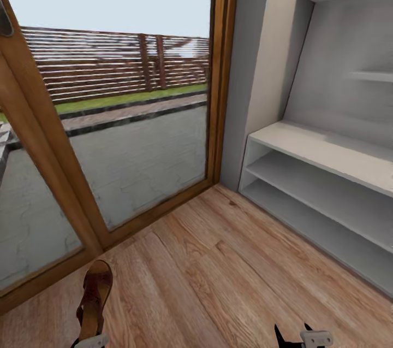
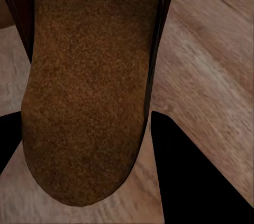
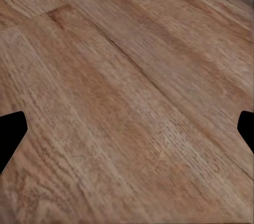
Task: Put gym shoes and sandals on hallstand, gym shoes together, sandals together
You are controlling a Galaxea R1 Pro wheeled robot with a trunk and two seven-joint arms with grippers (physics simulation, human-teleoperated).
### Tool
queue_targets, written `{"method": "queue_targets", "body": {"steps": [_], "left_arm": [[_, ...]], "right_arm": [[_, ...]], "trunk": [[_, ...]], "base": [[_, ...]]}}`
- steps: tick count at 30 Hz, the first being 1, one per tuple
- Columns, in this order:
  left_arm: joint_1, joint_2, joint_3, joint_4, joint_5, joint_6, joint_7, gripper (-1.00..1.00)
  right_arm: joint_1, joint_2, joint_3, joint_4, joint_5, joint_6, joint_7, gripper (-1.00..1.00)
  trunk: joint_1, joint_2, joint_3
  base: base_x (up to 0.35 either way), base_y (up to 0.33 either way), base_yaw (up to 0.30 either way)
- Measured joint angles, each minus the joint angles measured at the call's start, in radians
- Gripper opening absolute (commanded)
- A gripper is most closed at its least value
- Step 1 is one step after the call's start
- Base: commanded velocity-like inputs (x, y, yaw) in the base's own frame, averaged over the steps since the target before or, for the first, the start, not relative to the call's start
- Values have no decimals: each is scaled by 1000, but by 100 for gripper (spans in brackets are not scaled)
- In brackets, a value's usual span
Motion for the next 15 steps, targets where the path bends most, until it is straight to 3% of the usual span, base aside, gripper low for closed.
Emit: {"method": "queue_targets", "body": {"steps": [15], "left_arm": [[0, 0, -1, 0, 1, 0, 0, -100]], "right_arm": [[0, 0, 0, 0, 0, 0, 0, 100]], "trunk": [[0, 0, 0]], "base": [[33, 35, -267]]}}
